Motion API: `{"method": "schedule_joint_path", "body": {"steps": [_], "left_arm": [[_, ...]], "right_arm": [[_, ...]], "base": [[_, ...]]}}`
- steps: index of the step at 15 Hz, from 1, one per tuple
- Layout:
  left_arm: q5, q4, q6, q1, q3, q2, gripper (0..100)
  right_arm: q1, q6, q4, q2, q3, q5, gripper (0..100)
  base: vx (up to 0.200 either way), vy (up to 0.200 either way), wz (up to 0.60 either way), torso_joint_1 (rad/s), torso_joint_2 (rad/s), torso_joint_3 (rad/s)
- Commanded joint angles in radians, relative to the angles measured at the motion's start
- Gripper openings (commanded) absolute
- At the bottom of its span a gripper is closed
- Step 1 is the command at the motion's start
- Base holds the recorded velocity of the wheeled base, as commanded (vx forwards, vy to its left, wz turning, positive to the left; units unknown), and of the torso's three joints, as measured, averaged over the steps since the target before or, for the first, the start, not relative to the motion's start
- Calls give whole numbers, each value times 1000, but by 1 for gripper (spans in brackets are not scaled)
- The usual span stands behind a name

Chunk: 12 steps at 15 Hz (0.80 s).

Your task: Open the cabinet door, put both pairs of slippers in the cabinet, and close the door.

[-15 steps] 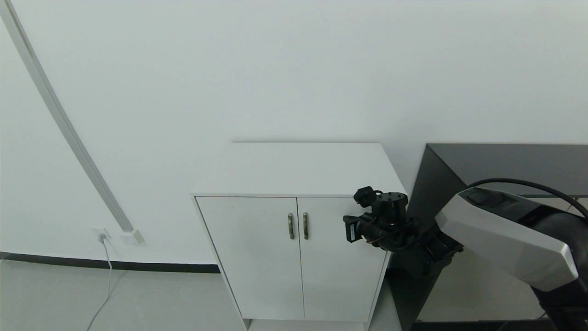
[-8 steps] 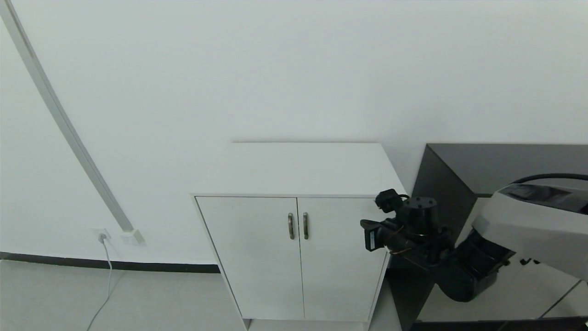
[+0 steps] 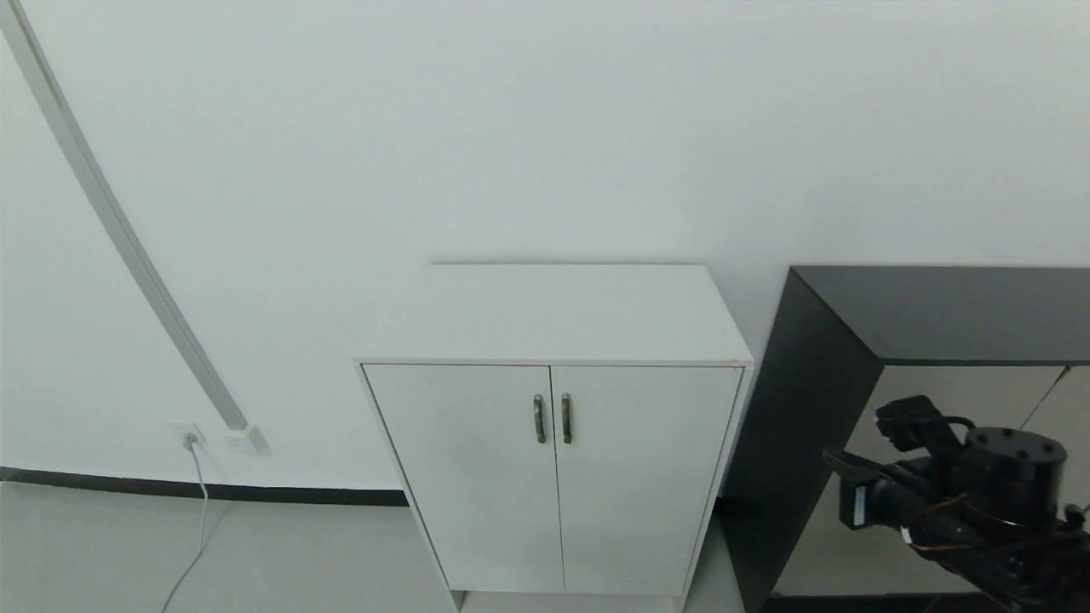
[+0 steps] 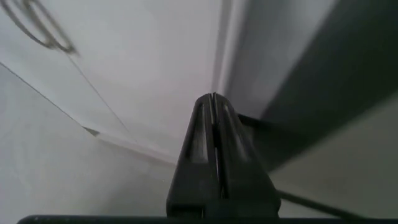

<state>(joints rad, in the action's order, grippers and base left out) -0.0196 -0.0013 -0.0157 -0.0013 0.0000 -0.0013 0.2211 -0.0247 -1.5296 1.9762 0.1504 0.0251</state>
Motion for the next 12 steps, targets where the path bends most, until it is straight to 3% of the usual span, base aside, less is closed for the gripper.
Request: {"method": "schedule_joint_path", "body": {"steps": [1,4,9,12], "left_arm": [[0,0,0,1,0,1,0],[-2,0,-6,1,0,1,0],[-2,0,-6,1,0,1,0],[-2,0,-6,1,0,1,0]], "right_arm": [[-134,-8,-41,-126,-150,-7,0],[-178,-15,45,-266,-150,-22,0],[-166,-18,382,-600,-150,-40,0],[-166,-18,660,-853,-150,-45,0]], "base": [[0,0,0,0,0,0],[0,0,0,0,0,0],[0,0,0,0,0,0],[0,0,0,0,0,0]]}}
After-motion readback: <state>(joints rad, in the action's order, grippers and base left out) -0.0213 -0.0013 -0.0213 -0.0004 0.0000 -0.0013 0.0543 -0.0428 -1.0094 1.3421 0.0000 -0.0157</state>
